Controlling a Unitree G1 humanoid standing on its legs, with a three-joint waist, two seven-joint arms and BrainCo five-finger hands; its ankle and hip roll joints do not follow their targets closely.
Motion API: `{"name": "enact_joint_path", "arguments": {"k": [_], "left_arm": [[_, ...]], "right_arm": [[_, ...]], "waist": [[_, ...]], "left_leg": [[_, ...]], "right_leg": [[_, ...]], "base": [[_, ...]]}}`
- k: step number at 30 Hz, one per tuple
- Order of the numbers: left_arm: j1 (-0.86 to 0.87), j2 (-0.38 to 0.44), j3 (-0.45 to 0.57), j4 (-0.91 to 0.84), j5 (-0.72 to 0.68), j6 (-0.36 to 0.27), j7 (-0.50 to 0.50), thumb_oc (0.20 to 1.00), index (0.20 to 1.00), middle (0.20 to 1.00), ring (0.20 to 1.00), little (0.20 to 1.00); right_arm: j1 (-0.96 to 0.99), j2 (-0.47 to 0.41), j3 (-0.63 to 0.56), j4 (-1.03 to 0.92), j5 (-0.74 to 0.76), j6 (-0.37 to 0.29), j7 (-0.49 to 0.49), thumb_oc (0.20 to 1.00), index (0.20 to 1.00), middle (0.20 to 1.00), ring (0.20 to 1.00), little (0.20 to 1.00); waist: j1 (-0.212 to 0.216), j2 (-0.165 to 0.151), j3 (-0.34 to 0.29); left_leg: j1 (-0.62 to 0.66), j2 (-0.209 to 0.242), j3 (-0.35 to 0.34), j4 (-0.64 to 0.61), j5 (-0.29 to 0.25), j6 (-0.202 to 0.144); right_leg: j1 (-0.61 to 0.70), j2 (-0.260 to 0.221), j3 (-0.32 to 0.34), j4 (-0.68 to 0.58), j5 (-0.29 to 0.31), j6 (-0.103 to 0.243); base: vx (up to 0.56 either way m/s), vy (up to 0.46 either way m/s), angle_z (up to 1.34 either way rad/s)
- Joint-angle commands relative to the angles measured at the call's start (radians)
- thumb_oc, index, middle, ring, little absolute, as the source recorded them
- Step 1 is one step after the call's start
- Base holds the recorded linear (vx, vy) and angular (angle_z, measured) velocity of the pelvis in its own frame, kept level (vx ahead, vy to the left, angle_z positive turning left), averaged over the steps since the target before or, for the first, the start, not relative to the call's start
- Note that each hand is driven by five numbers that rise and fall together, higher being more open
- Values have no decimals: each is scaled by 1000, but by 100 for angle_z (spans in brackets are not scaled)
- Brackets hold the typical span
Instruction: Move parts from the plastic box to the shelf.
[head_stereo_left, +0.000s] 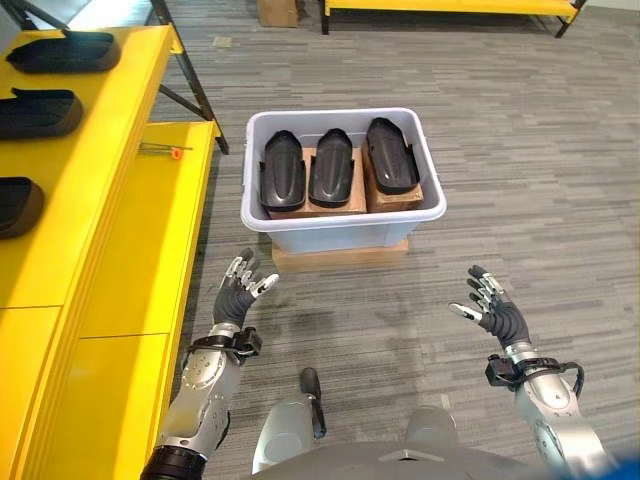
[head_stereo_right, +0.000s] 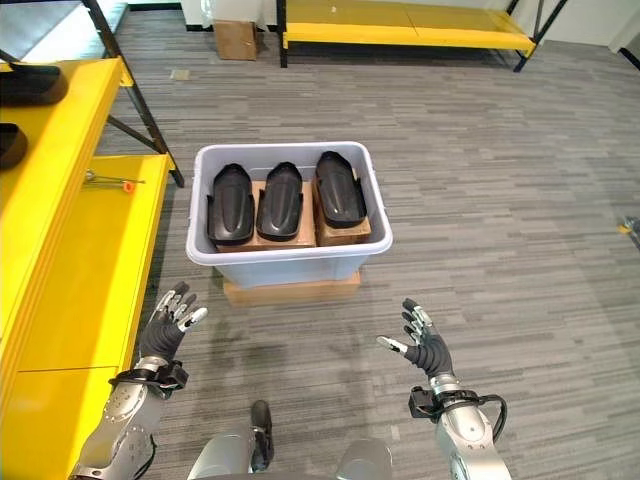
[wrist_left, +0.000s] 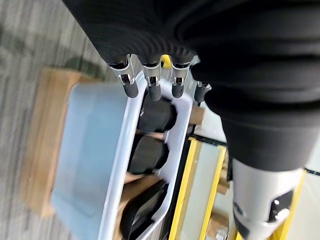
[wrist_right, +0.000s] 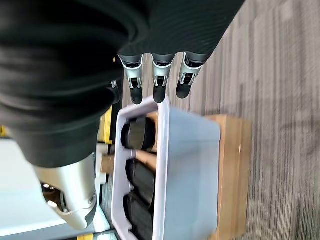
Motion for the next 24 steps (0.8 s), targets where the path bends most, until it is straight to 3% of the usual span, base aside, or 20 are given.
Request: {"name": "enact_joint_path", "arguments": {"k": [1, 2, 3, 5, 6, 7, 9, 12, 13, 15, 19, 24], "left_arm": [[8, 13, 1, -66, 24, -38, -16, 1000, 1000, 1000, 1000, 1000], [8, 13, 1, -66, 24, -38, -16, 1000, 1000, 1000, 1000, 1000], [10, 15, 1, -65, 24, -38, -20, 1000, 1000, 1000, 1000, 1000], [15, 16, 3, -65, 24, -39, -20, 1000, 1000, 1000, 1000, 1000], [20, 16, 11, -64, 28, -39, -18, 1000, 1000, 1000, 1000, 1000], [21, 16, 11, -64, 28, -39, -18, 1000, 1000, 1000, 1000, 1000], [33, 6, 27, -60, 33, -40, -24, 1000, 1000, 1000, 1000, 1000], [39, -2, 29, -55, 35, -41, -32, 1000, 1000, 1000, 1000, 1000], [39, -8, 19, -41, 39, -39, -39, 1000, 1000, 1000, 1000, 1000], [44, -20, 18, -43, 40, -38, -45, 1000, 1000, 1000, 1000, 1000], [52, -34, 18, -40, 31, -36, -50, 1000, 1000, 1000, 1000, 1000], [32, -39, 2, -38, 8, -33, -47, 1000, 1000, 1000, 1000, 1000]], "right_arm": [[-36, -7, -50, -5, 10, -39, 7, 1000, 1000, 1000, 1000, 1000], [-36, -7, -50, -5, 10, -39, 7, 1000, 1000, 1000, 1000, 1000], [-38, -8, -50, -2, 10, -38, 8, 1000, 1000, 1000, 1000, 1000], [-36, -10, -49, -3, 8, -37, 9, 1000, 1000, 1000, 1000, 1000], [-37, -8, -44, -8, 10, -37, 12, 1000, 1000, 1000, 1000, 1000], [-37, -8, -44, -8, 10, -37, 12, 1000, 1000, 1000, 1000, 1000], [-30, -8, -44, -7, 5, -35, 26, 1000, 1000, 1000, 1000, 1000], [-23, -17, -46, -16, -5, -34, 36, 1000, 1000, 1000, 1000, 1000], [-15, -20, -47, -11, -6, -30, 45, 1000, 1000, 1000, 1000, 1000], [-11, -36, -53, -10, -6, -31, 48, 1000, 1000, 1000, 1000, 1000], [-11, -55, -69, -17, 3, -35, 52, 1000, 1000, 1000, 1000, 1000], [-28, -82, -71, -16, 14, -38, 39, 1000, 1000, 1000, 1000, 1000]], "waist": [[-21, 32, 17], [-21, 32, 18], [-29, 29, 16], [-31, 26, 16], [-34, 14, 17], [-34, 15, 18], [-35, 2, 20], [-37, -6, 26], [-37, -22, 17], [-34, -24, 2], [-36, -13, -17], [-45, 10, -26]], "left_leg": [[68, 26, -20, -67, 36, -70], [69, 26, -20, -67, 36, -70], [87, 34, -30, -87, 37, -86], [102, 37, -31, -97, 37, -92], [135, 43, -33, -128, 34, -111], [139, 44, -33, -130, 35, -111], [188, 50, -34, -149, 23, -128], [214, 58, -38, -142, 7, -138], [225, 62, -46, -132, -10, -148], [237, 82, -58, -133, -12, -162], [240, 127, -69, -130, -4, -179], [240, 196, -80, -110, 51, -203]], "right_leg": [[25, 20, -39, -182, 115, 18], [27, 21, -40, -182, 115, 18], [-9, 7, -4, -305, 135, 34], [-2, 2, 2, -355, 155, 42], [-17, -27, -2, -476, 213, 65], [-11, -26, -4, -482, 215, 65], [-35, -51, -35, -565, 283, 96], [-38, -51, -47, -577, 302, 109], [-10, -37, -41, -589, 278, 105], [14, -11, -57, -588, 259, 98], [28, 25, -77, -559, 196, 68], [8, 91, -78, -486, 106, 25]], "base": [[32, -51, 3], [168, -141, 2], [143, -136, 11], [155, -155, 1], [119, -132, 13], [228, -260, 18], [172, -173, 15], [182, -191, 12], [117, -153, -7], [194, -267, 12], [139, -231, 13], [99, -203, 3]]}}
